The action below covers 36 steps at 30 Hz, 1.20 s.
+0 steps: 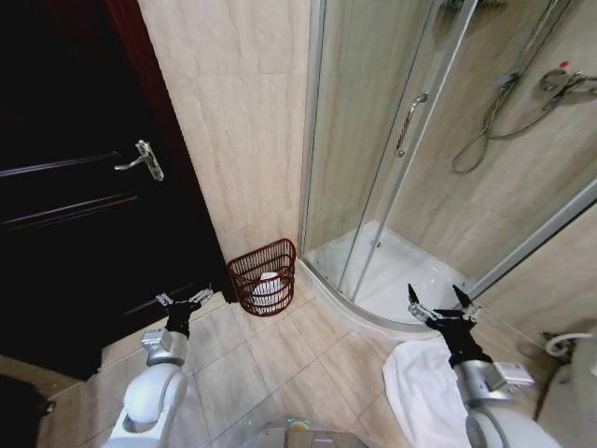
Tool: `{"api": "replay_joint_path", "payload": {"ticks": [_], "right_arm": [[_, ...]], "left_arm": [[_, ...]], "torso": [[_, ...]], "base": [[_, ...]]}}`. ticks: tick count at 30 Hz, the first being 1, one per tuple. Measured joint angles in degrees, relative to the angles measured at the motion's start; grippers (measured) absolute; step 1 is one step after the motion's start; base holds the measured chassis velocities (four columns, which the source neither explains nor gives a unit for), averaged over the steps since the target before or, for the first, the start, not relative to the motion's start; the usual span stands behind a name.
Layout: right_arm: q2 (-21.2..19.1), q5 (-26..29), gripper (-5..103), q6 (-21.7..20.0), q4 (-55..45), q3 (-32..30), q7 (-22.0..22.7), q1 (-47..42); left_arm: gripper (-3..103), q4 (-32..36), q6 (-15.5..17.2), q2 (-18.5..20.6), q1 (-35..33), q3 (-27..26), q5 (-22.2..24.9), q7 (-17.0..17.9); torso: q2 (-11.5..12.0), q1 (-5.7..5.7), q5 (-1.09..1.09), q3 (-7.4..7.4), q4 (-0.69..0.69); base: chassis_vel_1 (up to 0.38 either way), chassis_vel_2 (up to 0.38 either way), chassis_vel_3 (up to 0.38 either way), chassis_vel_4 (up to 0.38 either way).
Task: Discard the used towel into the hamper.
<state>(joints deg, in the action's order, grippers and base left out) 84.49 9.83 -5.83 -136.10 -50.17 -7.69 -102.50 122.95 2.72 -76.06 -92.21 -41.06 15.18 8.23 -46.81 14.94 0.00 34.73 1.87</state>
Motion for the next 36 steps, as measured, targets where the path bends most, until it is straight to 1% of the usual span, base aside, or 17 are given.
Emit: {"api": "replay_joint_path", "payload": {"ticks": [5, 15, 17, 21, 24, 28, 33, 36], "right_arm": [[0.7, -0.3, 100, 2.4, 1.3, 0.1, -0.2, -0.2], [0.8, 0.1, 100, 3.1, 3.0, -0.1, -0.1, -0.1], [0.8, 0.2, 100, 3.2, 3.4, -0.1, -0.1, 0.0], [0.7, 0.2, 100, 3.3, 3.9, -0.1, -0.1, 0.1], [0.5, 0.3, 100, 3.7, 4.4, -0.2, 0.1, 0.2], [0.3, 0.5, 100, 4.2, 5.1, -0.3, 0.3, 0.3], [-0.1, 1.0, 100, 4.4, 5.6, -0.4, 0.4, 0.4], [-0.3, 1.3, 100, 4.4, 5.8, -0.4, 0.4, 0.5]], "left_arm": [[100, -0.6, 0.0, 0.4, 0.1, 0.1, 0.2, 0.0], [100, -2.4, -0.2, 0.8, 1.1, 1.1, 0.1, 0.0], [100, -2.8, -0.2, 0.8, 1.5, 1.5, -0.1, 0.0], [100, -3.3, -0.2, 0.7, 2.0, 2.2, -0.3, 0.0], [100, -3.5, -0.1, 0.5, 2.2, 2.6, -0.4, 0.0], [100, -3.7, 0.0, 0.4, 2.5, 2.9, -1.0, 0.1], [100, -4.0, 0.0, -0.1, 2.6, 3.4, -1.7, 0.2], [100, -4.2, -0.3, -0.3, 2.6, 3.5, -1.9, 0.2]], "torso": [[0.0, 0.02, 0.00, 0.01, 0.00], [0.0, 0.02, 0.01, 0.01, 0.00], [0.0, 0.01, -0.02, 0.00, -0.01], [0.0, 0.02, 0.01, 0.01, 0.01], [0.0, 0.02, 0.04, 0.01, -0.01], [0.0, 0.02, 0.02, 0.01, 0.01], [0.0, 0.02, -0.02, 0.01, 0.01], [0.0, 0.00, 0.01, 0.00, 0.00]], "base": [[-0.072, -0.020, 0.064, 0.023], [-0.158, -0.165, 0.160, 0.169], [-0.224, -0.295, 0.223, 0.260], [-0.207, -0.238, 0.215, 0.255], [-0.099, -0.187, 0.119, 0.132], [0.046, -0.101, -0.010, 0.083], [0.192, -0.079, -0.206, 0.093], [0.224, -0.122, -0.223, 0.153]]}}
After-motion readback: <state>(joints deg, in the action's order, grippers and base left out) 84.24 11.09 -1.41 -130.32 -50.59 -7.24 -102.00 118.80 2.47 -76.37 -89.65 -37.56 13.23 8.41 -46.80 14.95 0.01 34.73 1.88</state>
